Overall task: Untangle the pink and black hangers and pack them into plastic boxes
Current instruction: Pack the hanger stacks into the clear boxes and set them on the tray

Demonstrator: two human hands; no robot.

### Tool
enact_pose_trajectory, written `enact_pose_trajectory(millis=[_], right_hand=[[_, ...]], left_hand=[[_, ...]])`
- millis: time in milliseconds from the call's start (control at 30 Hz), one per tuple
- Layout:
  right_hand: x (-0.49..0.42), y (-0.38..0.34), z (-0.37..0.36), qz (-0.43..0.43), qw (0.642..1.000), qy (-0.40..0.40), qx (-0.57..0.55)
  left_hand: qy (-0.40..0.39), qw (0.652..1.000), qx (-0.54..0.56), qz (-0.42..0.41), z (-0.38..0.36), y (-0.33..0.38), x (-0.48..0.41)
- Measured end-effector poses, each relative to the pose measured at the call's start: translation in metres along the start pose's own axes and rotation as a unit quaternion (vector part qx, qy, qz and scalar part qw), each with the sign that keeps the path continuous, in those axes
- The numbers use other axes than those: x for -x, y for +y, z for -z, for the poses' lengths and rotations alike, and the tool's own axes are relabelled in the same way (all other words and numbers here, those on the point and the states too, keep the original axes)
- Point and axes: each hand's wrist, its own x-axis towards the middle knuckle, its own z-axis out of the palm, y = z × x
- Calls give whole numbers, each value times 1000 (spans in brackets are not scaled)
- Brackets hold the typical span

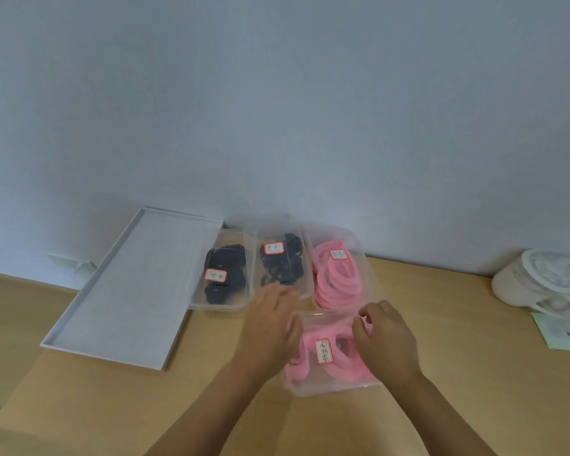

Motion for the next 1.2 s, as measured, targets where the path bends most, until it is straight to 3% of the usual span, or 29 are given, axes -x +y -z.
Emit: enact_pose_trajectory(millis=[133,233,333,467,600,900,1200], right_hand=[[12,13,-6,1,999,7,34],[23,20,-10,-46,999,-23,0],[33,25,-10,-36,994,-53,-93],[40,34,-6,-65,986,-59,-141],[51,46,-1,-69,987,-75,-121],[75,60,7,-53,995,-31,-84],[73,53,13,-24,976,-17,-217]], left_hand=[[-77,996,25,25,-18,34,23],[-98,984,16,148,-22,49,34],[-125,936,130,301,-21,63,41],[-115,937,125,305,-27,68,54],[-114,946,96,287,-27,77,64],[-121,953,21,276,-39,98,67],[-49,953,109,279,-29,101,65]])
